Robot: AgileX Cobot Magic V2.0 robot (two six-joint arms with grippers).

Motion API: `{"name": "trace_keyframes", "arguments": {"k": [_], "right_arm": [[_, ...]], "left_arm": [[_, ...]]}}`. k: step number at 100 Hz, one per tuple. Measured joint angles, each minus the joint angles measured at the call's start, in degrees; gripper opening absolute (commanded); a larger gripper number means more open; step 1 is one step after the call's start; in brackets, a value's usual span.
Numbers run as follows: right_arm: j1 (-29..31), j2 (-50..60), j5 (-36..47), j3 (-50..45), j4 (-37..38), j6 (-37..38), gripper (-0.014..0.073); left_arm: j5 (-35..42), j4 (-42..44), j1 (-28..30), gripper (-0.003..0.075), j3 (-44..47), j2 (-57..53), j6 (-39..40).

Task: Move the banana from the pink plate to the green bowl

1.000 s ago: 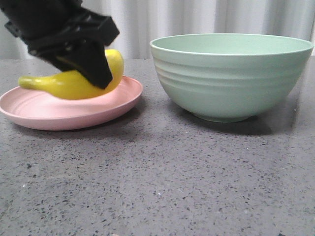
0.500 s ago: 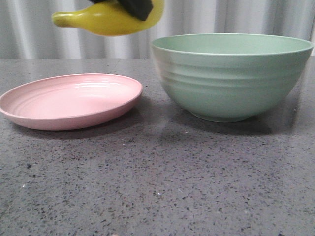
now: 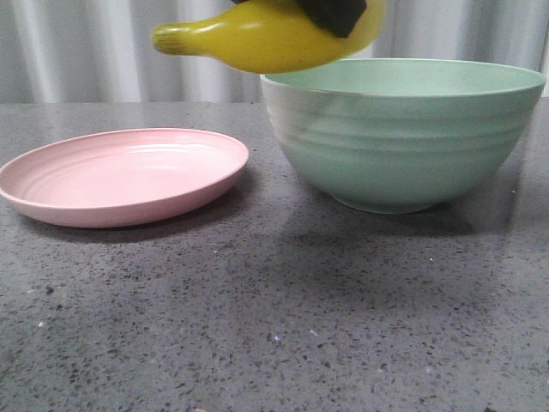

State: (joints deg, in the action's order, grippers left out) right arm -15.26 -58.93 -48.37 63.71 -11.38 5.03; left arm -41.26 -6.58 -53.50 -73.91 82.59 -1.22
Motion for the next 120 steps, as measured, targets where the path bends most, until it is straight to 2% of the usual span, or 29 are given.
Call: {"name": "trace_keyframes", "arguments": {"k": [26, 52, 109, 120], "right_arm": [[0.00, -7.47, 0.54, 2.59, -10.62, 0.10, 0.0428], [0.00, -12.61, 4.32, 3.44, -17.79, 0.10, 0.0427], [-1.16, -17.74, 8.38, 3.57, -22.16, -0.01, 0.0416], [-1.30, -17.74, 8.63, 3.57, -22.38, -0.01, 0.0354]], "left_arm": [[0.00, -1.92, -0.10, 0.0186, 0.00, 0.00, 0.00], [0.00, -1.92, -0.10, 0.0186, 0.00, 0.00, 0.00], [0.00, -2.00, -0.10, 0.0186, 0.00, 0.00, 0.00], [0.00, -2.04, -0.10, 0.0186, 0.00, 0.00, 0.00]]}}
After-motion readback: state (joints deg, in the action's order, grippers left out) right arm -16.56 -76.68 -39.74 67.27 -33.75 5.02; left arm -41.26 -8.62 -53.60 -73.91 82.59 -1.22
